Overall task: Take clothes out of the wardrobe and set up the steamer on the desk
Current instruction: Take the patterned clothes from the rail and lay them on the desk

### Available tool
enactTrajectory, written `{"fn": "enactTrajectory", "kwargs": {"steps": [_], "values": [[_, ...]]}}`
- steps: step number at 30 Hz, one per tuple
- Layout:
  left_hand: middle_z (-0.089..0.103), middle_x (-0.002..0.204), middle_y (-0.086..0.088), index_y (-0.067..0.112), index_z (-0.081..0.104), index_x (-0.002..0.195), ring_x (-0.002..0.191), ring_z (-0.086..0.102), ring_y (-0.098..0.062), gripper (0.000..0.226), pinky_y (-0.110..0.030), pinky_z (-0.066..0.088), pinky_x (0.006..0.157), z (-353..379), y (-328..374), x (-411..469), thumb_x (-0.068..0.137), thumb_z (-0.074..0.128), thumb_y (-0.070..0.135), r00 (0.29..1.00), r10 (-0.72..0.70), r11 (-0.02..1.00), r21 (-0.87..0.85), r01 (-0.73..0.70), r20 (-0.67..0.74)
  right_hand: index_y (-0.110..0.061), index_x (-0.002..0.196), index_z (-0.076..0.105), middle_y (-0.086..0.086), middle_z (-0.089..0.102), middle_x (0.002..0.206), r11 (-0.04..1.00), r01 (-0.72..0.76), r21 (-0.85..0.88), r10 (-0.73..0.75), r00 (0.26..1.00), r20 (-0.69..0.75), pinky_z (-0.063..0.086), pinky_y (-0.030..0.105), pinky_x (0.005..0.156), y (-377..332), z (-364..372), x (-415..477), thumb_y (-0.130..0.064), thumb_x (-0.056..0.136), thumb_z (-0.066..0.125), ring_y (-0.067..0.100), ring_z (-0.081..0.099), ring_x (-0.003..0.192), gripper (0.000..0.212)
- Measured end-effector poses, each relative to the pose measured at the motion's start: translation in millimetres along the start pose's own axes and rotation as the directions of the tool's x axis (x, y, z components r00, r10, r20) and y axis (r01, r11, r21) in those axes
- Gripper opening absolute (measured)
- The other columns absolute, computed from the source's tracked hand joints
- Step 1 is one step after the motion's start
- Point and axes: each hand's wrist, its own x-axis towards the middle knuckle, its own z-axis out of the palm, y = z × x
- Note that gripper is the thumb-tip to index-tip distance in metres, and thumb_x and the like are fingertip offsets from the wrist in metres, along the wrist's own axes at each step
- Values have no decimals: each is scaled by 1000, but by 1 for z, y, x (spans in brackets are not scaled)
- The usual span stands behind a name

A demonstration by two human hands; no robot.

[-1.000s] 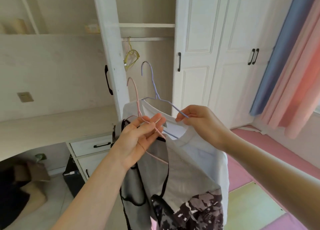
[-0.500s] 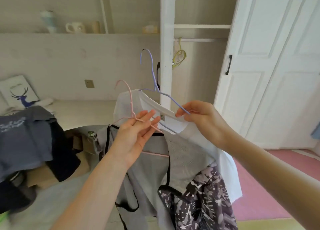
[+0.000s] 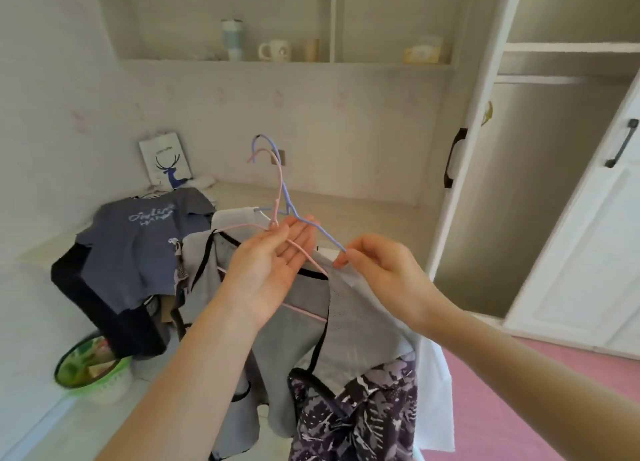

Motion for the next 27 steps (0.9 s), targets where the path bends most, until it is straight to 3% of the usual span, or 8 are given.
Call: {"fn": "enactTrajectory", "kwargs": {"steps": [3, 6, 15, 19, 22, 24, 27], "values": [[64, 121, -22, -7, 50, 128, 110, 65, -27, 31, -35, 48, 96, -32, 27, 8, 99, 43, 3, 998, -12, 999, -51, 8, -64, -20, 86, 69, -1, 71, 85, 999, 15, 40, -16, 999, 33, 38, 25, 56, -4, 45, 19, -18, 95, 49, 15, 48, 56, 22], [64, 121, -22, -6, 49, 129, 113, 63, -29, 34, -38, 48, 97, -62, 54, 13, 97, 44, 2, 995, -19, 998, -69, 13, -95, -16, 89, 68, -8, 62, 71, 997, 18, 72, -22, 998, 56, 33, 16, 49, -7, 85, 33, -16, 96, 49, 6, 43, 51, 20], [65, 121, -17, -2, 58, 110, 112, 63, -31, 19, -42, 42, 105, -137, 110, 25, 98, 44, 5, 985, -19, 997, -79, 5, -174, -20, 90, 62, -9, 61, 77, 984, 88, 153, -107, 987, 123, 40, 13, 59, -12, 186, 63, -18, 97, 49, 3, 53, 65, 15], [62, 119, -16, 0, 52, 117, 112, 62, -34, 22, -46, 43, 103, -158, 126, 30, 96, 45, -2, 975, -8, 998, -64, -6, -222, -18, 98, 58, -7, 56, 81, 947, 309, -90, -292, 943, 161, 39, 20, 62, -4, 210, 80, -32, 99, 40, 9, 49, 69, 23], [59, 121, -18, -1, 47, 123, 115, 60, -35, 29, -47, 44, 102, -171, 132, 39, 95, 42, -7, 970, -15, 999, -51, 3, -244, -13, 99, 60, -1, 61, 90, 726, 540, -427, -531, 834, 152, 44, 29, 65, 11, 225, 98, -31, 97, 42, 16, 53, 77, 25], [57, 117, -17, 1, 46, 123, 116, 58, -37, 30, -47, 43, 103, -178, 134, 48, 95, 41, -8, 963, -11, 998, -59, -5, -270, -13, 101, 64, 0, 64, 93, 602, 575, -555, -610, 779, 145, 46, 30, 64, 19, 235, 112, -28, 97, 48, 20, 57, 81, 22], [56, 109, -14, 3, 46, 124, 117, 57, -38, 31, -46, 40, 107, -190, 137, 65, 94, 42, -7, 949, -7, 998, -66, -15, -316, -12, 101, 66, 1, 65, 95, 511, 558, -653, -628, 762, 160, 48, 31, 62, 27, 253, 130, -27, 96, 49, 22, 60, 81, 23]]}}
